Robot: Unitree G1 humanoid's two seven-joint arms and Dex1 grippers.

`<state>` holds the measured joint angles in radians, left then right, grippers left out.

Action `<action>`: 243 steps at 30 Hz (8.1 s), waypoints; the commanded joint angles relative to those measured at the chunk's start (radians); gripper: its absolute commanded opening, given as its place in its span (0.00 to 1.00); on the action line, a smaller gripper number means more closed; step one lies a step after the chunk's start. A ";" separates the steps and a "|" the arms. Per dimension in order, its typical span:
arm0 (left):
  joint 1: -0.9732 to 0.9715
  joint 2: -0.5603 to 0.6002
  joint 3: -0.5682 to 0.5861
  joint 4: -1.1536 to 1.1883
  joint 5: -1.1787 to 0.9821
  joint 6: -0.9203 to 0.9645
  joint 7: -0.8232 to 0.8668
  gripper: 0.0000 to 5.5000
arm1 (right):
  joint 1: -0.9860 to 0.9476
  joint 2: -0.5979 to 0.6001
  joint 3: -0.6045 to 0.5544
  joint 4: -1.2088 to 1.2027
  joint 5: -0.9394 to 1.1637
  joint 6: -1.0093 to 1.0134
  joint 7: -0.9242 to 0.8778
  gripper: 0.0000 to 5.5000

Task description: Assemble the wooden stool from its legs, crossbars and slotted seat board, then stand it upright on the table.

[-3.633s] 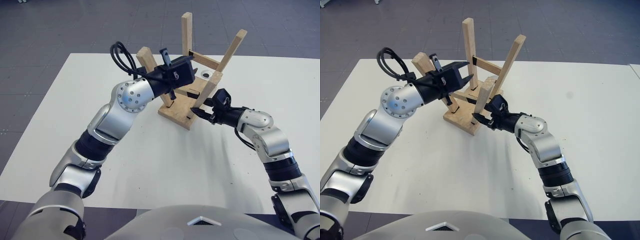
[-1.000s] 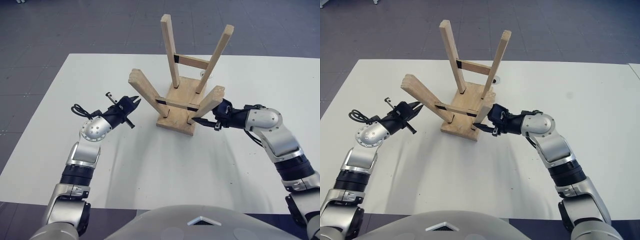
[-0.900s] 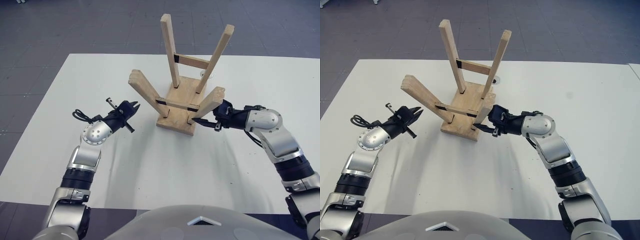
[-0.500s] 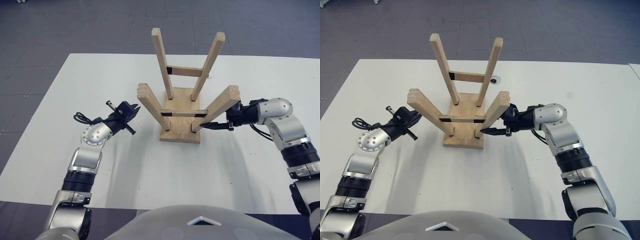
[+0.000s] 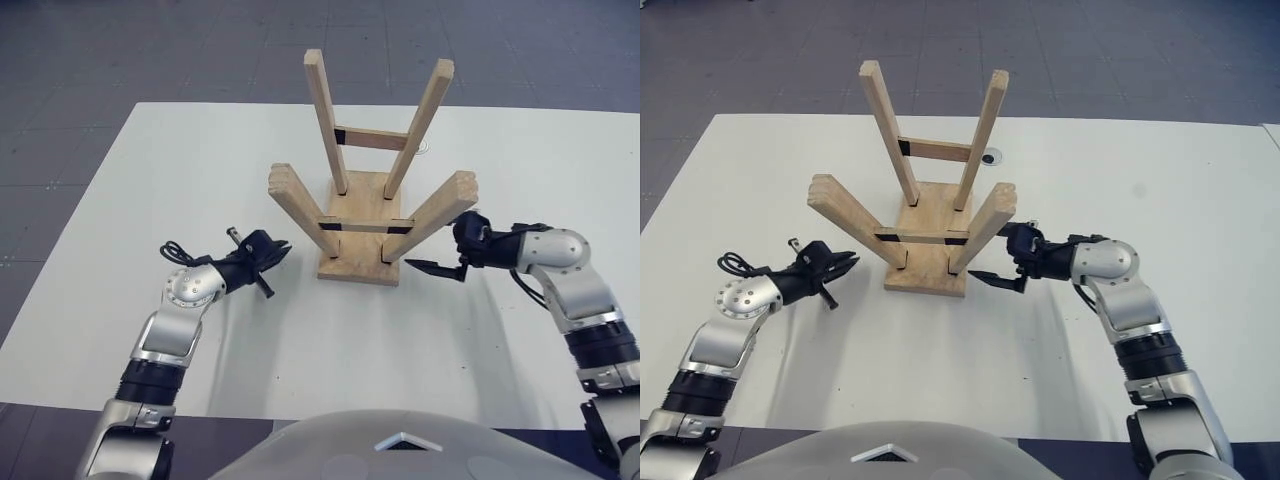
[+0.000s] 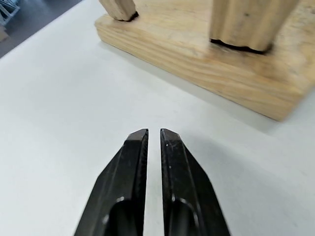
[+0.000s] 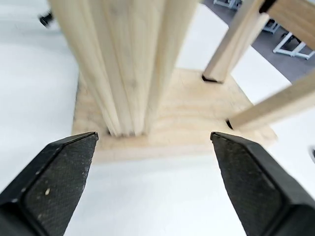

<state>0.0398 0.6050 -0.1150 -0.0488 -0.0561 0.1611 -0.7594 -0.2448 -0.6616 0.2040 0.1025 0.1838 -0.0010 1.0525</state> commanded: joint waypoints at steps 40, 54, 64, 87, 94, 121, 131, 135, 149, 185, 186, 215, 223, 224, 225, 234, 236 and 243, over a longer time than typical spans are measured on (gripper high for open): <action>-0.153 -0.158 -0.089 0.019 0.076 0.131 0.156 0.08 | -0.614 0.388 -0.579 -0.443 0.451 1.200 -0.880 0.59; -0.153 -0.171 -0.087 -0.003 0.080 0.158 0.158 0.08 | -0.593 0.473 -0.565 -0.409 0.511 1.151 -0.919 0.59; -0.125 -0.156 -0.069 -0.015 0.071 0.159 0.150 0.08 | -0.734 0.403 -0.637 -0.387 0.637 0.988 -0.918 0.59; -0.093 -0.172 -0.076 0.000 0.071 0.159 0.165 0.08 | -0.754 0.333 -0.648 -0.452 1.006 0.910 -1.088 0.59; -0.100 -0.176 -0.075 0.003 0.070 0.160 0.166 0.08 | -0.055 0.310 -0.178 -0.282 0.664 0.856 -0.796 0.59; -0.351 -0.195 -0.150 0.264 0.111 0.221 0.095 0.08 | -0.266 0.229 -0.126 0.201 0.231 0.464 -0.696 0.47; -0.307 -0.227 -0.174 0.136 0.033 0.270 0.015 0.08 | -0.371 0.378 -0.045 0.682 -0.023 0.197 -0.603 0.47; -0.243 -0.201 -0.215 -0.090 -0.103 0.342 -0.136 0.08 | -0.425 0.417 -0.005 0.782 -0.081 0.072 -0.456 0.47; -0.155 -0.139 -0.151 -0.304 -0.168 0.443 -0.090 0.08 | -0.100 0.075 -0.207 0.140 0.056 0.437 -0.378 0.47; -0.094 -0.006 0.117 -0.058 -0.177 0.224 -0.026 0.08 | 0.072 0.180 0.022 -0.219 0.135 0.448 -0.284 0.23; -0.088 0.002 0.140 -0.040 -0.194 0.207 -0.045 0.08 | 0.079 0.163 0.020 -0.209 0.142 0.420 -0.235 0.22; -0.124 0.051 0.025 0.046 -0.393 0.120 -0.543 0.39 | -0.026 -0.015 0.004 0.002 0.093 -0.029 0.345 0.19; -0.097 0.103 0.005 -0.057 -0.460 0.260 -0.587 0.24 | 0.003 -0.043 -0.038 -0.177 0.227 0.153 0.345 0.19; -0.083 0.124 0.008 -0.107 -0.500 0.311 -0.600 0.24 | 0.014 -0.065 -0.059 -0.254 0.292 0.234 0.348 0.19; -0.061 0.158 0.022 -0.187 -0.568 0.380 -0.613 0.23 | 0.030 -0.100 -0.087 -0.345 0.386 0.342 0.352 0.19; -0.250 0.250 0.211 -0.170 -1.211 1.087 -0.376 0.22 | -0.038 -0.204 -0.172 -0.349 0.856 1.177 0.152 0.19; -0.378 0.154 0.183 0.026 -1.199 1.217 -0.276 0.22 | -0.146 -0.105 -0.151 -0.179 0.809 1.271 0.038 0.19; -0.660 -0.044 0.310 0.604 -1.124 1.429 -0.079 0.42 | -0.437 0.079 -0.132 0.357 0.693 1.336 -0.008 0.41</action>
<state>-0.5408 0.5620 0.1445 0.4760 -1.1844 1.5551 -0.8489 -0.6299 -0.6008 0.0553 0.3747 0.9152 1.3332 1.0354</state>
